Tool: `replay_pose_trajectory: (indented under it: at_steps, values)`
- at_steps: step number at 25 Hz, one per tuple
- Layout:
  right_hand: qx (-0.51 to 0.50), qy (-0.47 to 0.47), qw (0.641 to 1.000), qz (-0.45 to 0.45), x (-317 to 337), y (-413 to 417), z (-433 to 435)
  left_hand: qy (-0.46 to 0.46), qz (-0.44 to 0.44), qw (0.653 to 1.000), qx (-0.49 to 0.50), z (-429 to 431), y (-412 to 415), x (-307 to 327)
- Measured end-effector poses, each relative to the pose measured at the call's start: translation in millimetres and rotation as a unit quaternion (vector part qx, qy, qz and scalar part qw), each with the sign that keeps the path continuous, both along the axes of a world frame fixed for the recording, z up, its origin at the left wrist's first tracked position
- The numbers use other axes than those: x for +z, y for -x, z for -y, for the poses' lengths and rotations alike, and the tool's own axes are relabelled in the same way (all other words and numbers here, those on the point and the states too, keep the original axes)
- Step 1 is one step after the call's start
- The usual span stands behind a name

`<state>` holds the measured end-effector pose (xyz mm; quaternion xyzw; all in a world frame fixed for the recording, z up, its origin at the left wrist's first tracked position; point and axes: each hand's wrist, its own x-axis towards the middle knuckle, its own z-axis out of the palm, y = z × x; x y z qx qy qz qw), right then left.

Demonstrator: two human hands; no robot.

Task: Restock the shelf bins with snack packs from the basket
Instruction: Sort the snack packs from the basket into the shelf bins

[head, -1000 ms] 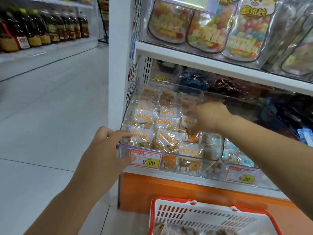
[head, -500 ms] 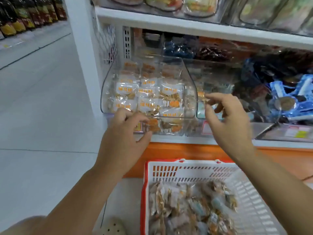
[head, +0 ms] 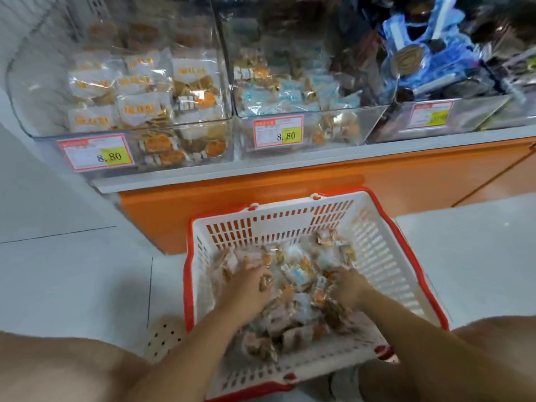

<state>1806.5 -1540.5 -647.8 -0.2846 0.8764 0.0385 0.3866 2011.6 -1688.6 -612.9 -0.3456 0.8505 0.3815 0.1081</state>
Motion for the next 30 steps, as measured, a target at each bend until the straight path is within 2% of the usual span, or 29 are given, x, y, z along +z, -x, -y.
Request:
replay_pose_trajectory:
  at_steps: [3,6,9,11,14,17,21,23,24,26,27,28,30]
  values:
    - [0.061,-0.012,0.998,-0.016,-33,-16,-2,-0.025,0.056,0.998,-0.011,-14,-5,-30]
    - [0.085,-0.059,0.994,-0.046,-51,-18,7,-0.031,0.066,0.997,0.005,-16,-11,-40]
    - [0.099,0.016,0.987,-0.124,-45,-15,38,-0.048,0.059,0.997,0.029,-15,-15,-44]
    - [0.134,0.067,0.983,-0.106,-48,-17,58,-0.043,0.057,0.997,0.037,-15,-17,-45]
    - [0.16,0.008,0.986,-0.043,-67,-20,66,-0.047,0.05,0.996,0.051,-17,-18,-45]
    - [0.138,-0.033,0.99,-0.018,-72,-8,62,-0.047,0.044,0.996,0.061,-16,-17,-45]
    - [0.223,-0.017,0.971,-0.085,-62,-4,61,-0.06,0.05,0.994,0.074,-12,-8,-46]
    - [0.236,0.03,0.969,-0.073,-55,-7,59,-0.078,0.045,0.992,0.086,-13,-3,-50]
    - [0.202,0.071,0.976,-0.045,-53,-9,57,-0.086,0.045,0.991,0.092,-15,-1,-51]
    - [0.028,0.175,0.983,0.038,-44,-9,51,-0.111,0.036,0.987,0.114,-18,3,-50]
    - [-0.081,0.232,0.965,0.092,-38,-8,49,-0.136,0.024,0.981,0.136,-17,7,-47]
    - [-0.175,0.284,0.932,0.144,-29,-8,48,-0.172,0.015,0.97,0.169,-16,11,-44]
    - [-0.257,0.339,0.88,0.214,-3,-10,47,-0.259,-0.007,0.937,0.234,-12,22,-29]
